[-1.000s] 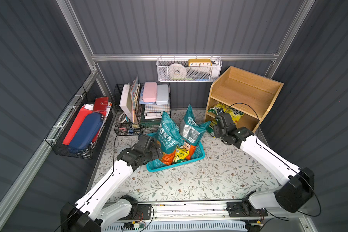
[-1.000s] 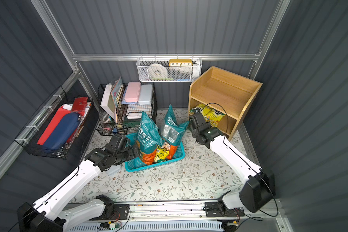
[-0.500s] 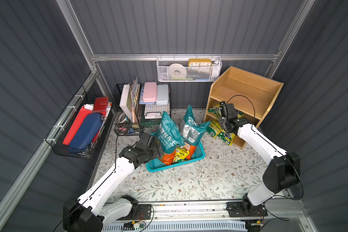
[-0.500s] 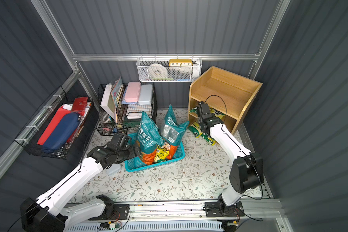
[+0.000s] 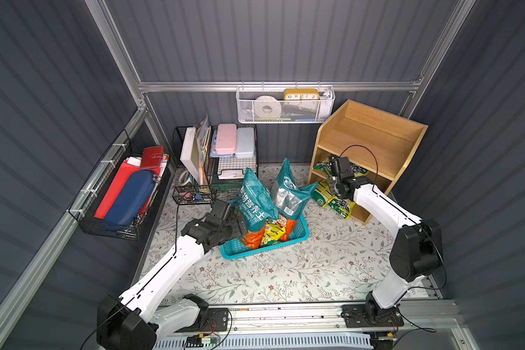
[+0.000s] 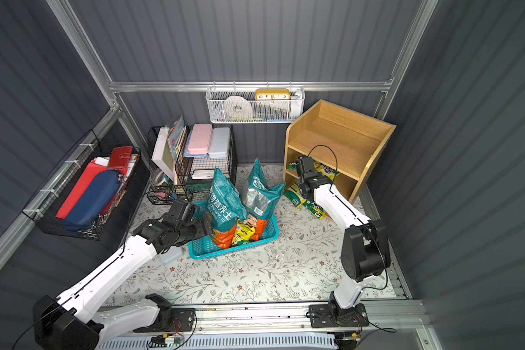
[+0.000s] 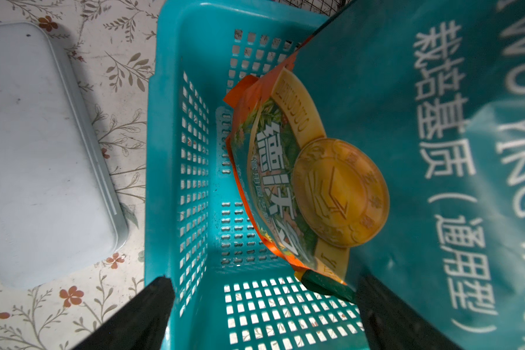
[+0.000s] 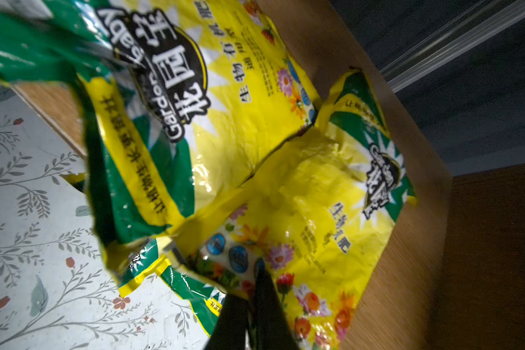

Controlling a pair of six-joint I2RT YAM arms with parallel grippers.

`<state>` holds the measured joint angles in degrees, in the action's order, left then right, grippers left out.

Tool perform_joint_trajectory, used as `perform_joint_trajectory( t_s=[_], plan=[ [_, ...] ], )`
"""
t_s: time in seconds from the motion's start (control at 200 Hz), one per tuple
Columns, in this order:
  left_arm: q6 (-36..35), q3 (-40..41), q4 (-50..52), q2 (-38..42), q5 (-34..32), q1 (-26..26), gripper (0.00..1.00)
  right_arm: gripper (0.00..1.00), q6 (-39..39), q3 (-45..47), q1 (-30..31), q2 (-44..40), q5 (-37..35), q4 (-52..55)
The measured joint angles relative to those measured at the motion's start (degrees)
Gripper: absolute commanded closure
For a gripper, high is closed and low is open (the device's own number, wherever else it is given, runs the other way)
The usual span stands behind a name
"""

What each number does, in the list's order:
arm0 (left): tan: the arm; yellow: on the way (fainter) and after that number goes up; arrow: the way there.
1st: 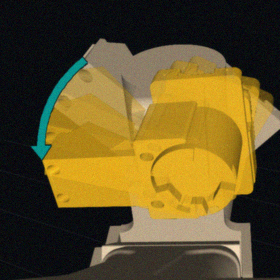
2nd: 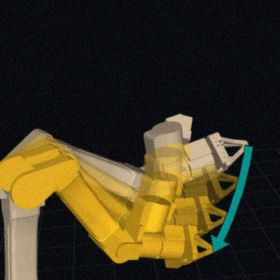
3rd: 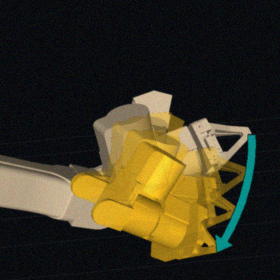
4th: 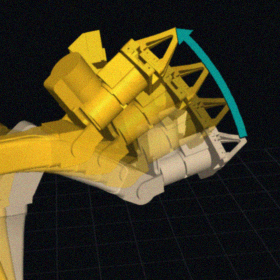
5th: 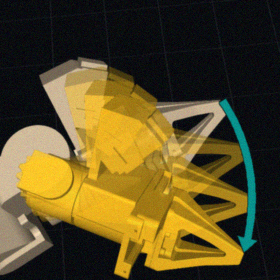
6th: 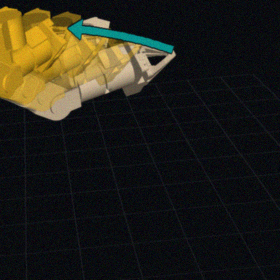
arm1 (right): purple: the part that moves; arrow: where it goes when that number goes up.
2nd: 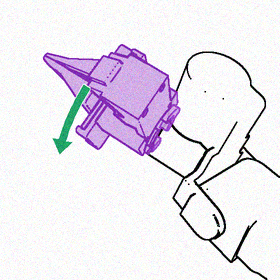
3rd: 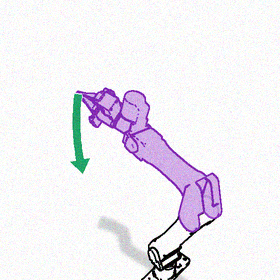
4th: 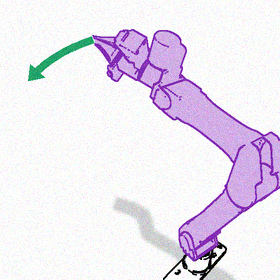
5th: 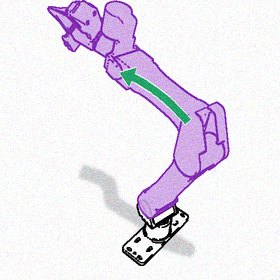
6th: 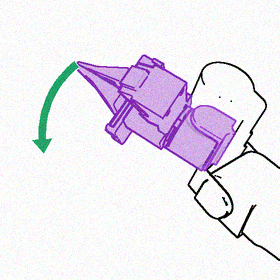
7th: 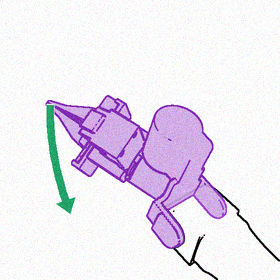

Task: Take down the fertilizer bag from the shelf
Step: Pick up the fertilizer bag from the shelf.

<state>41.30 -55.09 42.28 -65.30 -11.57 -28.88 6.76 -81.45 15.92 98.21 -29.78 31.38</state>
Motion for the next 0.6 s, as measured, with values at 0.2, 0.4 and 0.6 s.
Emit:
perform_joint_trajectory(
  t_s=[0.2, 0.4, 0.6],
  plan=[
    [0.00, 0.00, -0.24, -0.20, 0.09, 0.00, 0.01, 1.00, -1.25, 4.26, -0.46, -5.38, 0.87, -0.07],
    [0.00, 0.00, -0.72, -0.83, 0.50, 0.00, 0.01, 0.59, -3.17, 9.57, -0.44, -10.88, 3.89, -0.59],
    [0.00, 0.00, -0.70, -0.79, 0.61, 0.00, 0.00, 0.42, -1.88, 11.65, -0.15, -11.02, 4.20, -1.42]
  ],
)
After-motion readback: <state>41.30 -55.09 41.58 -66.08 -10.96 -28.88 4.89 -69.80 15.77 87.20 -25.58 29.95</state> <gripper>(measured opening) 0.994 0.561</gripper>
